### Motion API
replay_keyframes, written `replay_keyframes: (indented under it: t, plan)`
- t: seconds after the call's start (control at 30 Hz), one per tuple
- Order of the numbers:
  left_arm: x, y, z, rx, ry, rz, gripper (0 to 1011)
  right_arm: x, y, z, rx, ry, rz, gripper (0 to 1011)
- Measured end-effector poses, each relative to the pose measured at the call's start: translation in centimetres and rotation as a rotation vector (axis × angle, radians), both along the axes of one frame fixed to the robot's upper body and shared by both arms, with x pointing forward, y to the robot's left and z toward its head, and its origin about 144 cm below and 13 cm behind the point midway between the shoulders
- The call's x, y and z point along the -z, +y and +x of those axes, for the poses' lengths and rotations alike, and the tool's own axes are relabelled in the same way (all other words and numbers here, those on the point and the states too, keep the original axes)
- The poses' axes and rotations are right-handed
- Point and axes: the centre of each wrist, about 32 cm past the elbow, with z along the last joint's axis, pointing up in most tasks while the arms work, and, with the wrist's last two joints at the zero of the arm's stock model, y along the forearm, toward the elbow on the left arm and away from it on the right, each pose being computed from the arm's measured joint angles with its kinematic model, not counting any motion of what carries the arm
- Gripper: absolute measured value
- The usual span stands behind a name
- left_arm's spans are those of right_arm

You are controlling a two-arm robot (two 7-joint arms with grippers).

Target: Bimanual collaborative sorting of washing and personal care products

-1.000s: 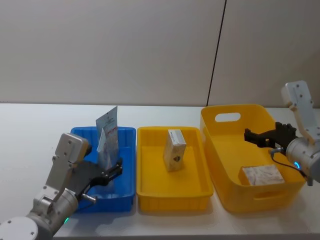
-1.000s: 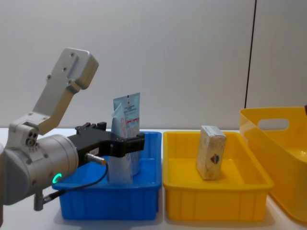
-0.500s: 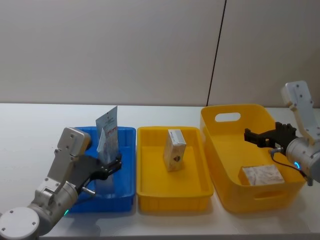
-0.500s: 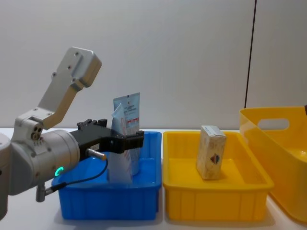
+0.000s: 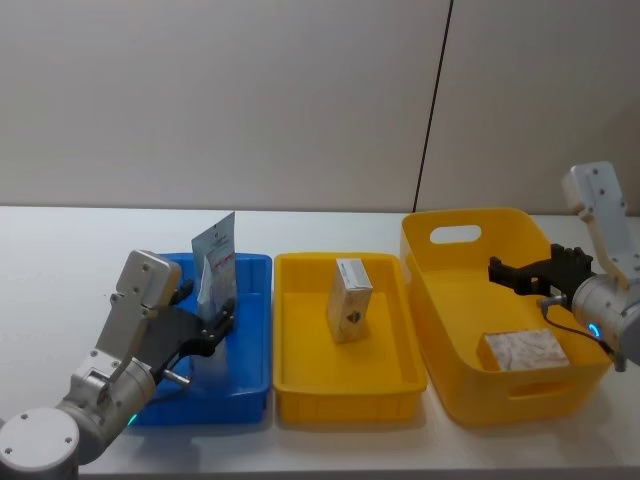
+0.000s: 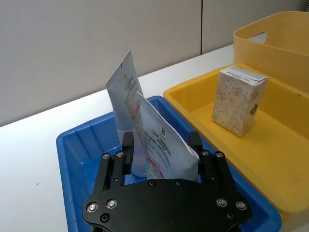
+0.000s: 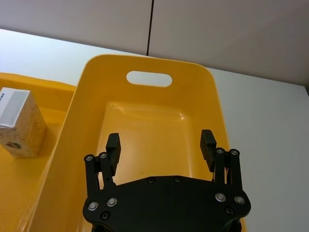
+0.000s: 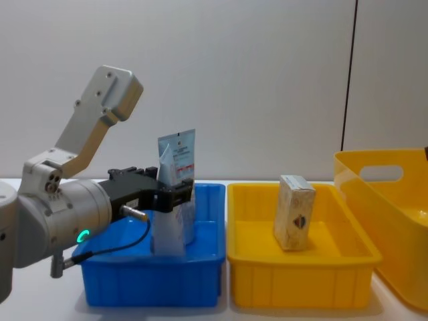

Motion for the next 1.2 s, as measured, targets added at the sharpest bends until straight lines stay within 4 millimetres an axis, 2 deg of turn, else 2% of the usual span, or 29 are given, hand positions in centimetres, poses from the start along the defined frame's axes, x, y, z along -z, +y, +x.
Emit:
replay_keyframes:
  t: [0.23,0.27,0.3,0.5,0.8,1.2]
  plan:
    - [-0.04,0.01,0.11,0.0,-0.001,0.002,443,0.0,0.0,0.0,0.0,0.0,0.0,1003]
    - [-0.04,0.02,0.13,0.001,-0.001,0.002,443,0.0,0.0,0.0,0.0,0.0,0.0,1004]
    - [-0.04,0.02,0.13,0.001,-0.001,0.002,381,0.0,0.0,0.0,0.0,0.0,0.0,1003]
    - [-0.04,0.02,0.18,0.001,-0.001,0.003,222,0.0,0.0,0.0,0.0,0.0,0.0,1003]
    - [-0.05,0.02,0.21,0.001,-0.001,0.004,172,0.0,0.0,0.0,0.0,0.0,0.0,1003]
    - [-0.05,0.04,0.24,0.001,-0.001,0.005,170,0.0,0.0,0.0,0.0,0.0,0.0,1003]
